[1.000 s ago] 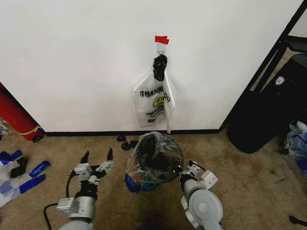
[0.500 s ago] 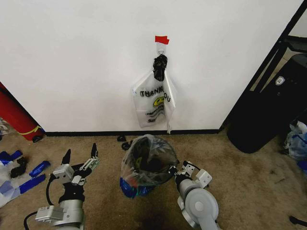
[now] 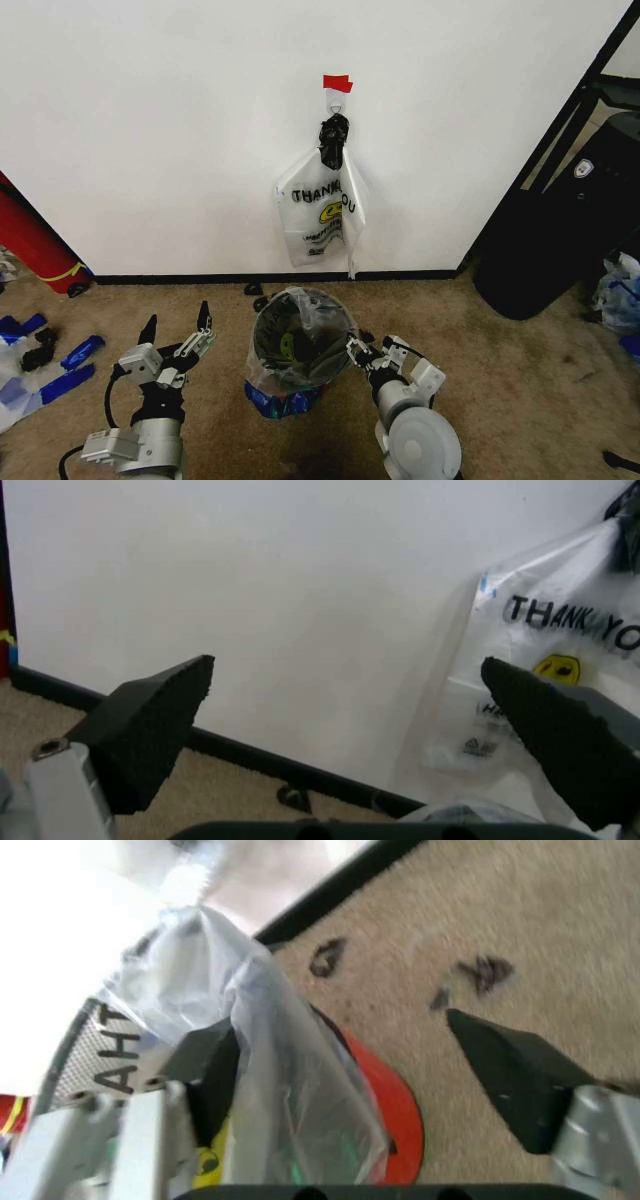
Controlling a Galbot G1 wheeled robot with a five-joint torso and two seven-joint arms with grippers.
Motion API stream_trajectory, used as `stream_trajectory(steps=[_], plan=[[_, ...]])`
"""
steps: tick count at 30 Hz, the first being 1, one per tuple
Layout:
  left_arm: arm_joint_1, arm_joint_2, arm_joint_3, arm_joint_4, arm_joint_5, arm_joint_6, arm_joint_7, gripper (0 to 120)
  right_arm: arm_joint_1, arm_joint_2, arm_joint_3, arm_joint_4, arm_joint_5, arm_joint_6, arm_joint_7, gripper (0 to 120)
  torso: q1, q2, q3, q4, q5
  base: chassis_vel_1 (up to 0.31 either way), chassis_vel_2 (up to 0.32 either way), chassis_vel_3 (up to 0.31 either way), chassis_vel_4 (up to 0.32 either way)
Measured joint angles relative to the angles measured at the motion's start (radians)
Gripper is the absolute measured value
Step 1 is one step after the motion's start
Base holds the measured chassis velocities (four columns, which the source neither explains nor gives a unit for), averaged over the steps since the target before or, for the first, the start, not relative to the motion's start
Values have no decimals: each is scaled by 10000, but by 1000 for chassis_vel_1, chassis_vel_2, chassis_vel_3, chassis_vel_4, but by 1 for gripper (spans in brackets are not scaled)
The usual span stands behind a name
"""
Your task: Pick up the garbage bag from the wall and place it over the trash bin.
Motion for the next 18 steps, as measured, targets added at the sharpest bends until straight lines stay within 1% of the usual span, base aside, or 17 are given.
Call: stream_trajectory(steps=[2, 4, 6, 7, 8, 10, 11, 12, 13, 16, 17, 18], plan=[[6, -22, 43, 0, 27, 13, -6, 100, -83, -178, -10, -113, -658, 281, -688, 92, 0, 0, 0, -1, 1, 0, 0, 0, 0], [9, -25, 47, -1, 32, 16, -7, 100, -94, -222, -10, -145, -798, 352, -854, 94, 0, 0, 0, 0, 1, 0, 0, 0, 0], [20, -29, 51, -34, 65, 26, -10, 100, -129, -420, -1, -306, -1367, 654, -1542, 99, 0, 0, 1, 0, 0, 0, 0, 0, 0], [24, -27, 51, -49, 76, 31, -11, 100, -139, -507, 5, -379, -1540, 764, -1853, 100, 0, 0, 1, 0, 1, 0, 0, 0, 0], [24, -27, 51, -49, 76, 31, -11, 100, -139, -507, 5, -379, -1540, 764, -1853, 100, 0, 0, 1, 0, 1, 0, 0, 0, 0], [30, -25, 51, -91, 106, 35, -13, 100, -165, -646, 14, -562, -2029, 1209, -2463, 100, 0, 0, 1, 0, 1, 0, 0, 0, 0], [34, -29, 51, -111, 126, 37, -14, 100, -191, -670, 18, -624, -2377, 1522, -2654, 100, 0, 0, 1, 0, 1, 0, 0, 0, 0], [37, -42, 60, -123, 191, 38, -14, 100, -254, -675, 23, -668, -2941, 2053, -2835, 100, 0, 0, 1, 1, 3, 0, 0, 0, 0], [37, -42, 60, -123, 191, 38, -14, 100, -254, -675, 23, -668, -2941, 2053, -2835, 100, 0, 0, 1, 1, 3, 0, 0, 0, 0], [-10, -102, 156, -72, 627, 14, 9, 100, -644, -693, 238, -621, -5019, 4201, -3171, 100, 0, 0, 1, 1, 2, 0, 0, 0, 0], [-10, -102, 156, -72, 627, 14, 9, 100, -644, -693, 238, -621, -5019, 4201, -3171, 100, 0, 0, 1, 1, 2, 0, 0, 0, 0], [-47, -136, 245, -7, 912, 9, 25, 100, -909, -701, 395, -511, -5695, 4933, -3192, 100, 0, 0, 1, 1, 1, 0, 0, 0, 0]])
